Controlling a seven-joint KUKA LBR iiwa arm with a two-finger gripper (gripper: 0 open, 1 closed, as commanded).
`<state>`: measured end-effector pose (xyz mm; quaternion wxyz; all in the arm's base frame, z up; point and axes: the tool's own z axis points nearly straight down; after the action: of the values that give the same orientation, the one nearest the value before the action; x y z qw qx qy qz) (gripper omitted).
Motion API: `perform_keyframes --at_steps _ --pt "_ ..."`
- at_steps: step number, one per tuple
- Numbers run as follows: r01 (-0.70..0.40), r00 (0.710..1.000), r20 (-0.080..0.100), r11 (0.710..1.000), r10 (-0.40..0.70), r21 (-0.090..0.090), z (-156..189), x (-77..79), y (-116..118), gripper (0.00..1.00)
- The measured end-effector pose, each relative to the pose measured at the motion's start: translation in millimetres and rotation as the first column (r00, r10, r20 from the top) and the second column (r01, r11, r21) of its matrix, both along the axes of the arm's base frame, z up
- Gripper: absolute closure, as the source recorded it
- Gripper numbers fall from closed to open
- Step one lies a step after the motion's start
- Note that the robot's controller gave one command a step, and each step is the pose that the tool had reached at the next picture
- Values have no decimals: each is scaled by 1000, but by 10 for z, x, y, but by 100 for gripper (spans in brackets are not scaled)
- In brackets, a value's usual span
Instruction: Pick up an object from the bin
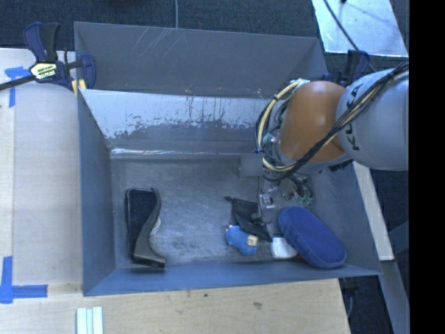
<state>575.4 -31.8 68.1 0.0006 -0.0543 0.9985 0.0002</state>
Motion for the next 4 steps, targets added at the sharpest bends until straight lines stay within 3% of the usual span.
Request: perform_keyframes --at_steps 1,2,4 --pt "-1 1000 2 1000 1 0 8 6 2 100" --pt "-1 1000 8 1000 1 -1 486 29 -2 100" --pt "-1 1000 6 1000 1 -1 797 58 -6 100"
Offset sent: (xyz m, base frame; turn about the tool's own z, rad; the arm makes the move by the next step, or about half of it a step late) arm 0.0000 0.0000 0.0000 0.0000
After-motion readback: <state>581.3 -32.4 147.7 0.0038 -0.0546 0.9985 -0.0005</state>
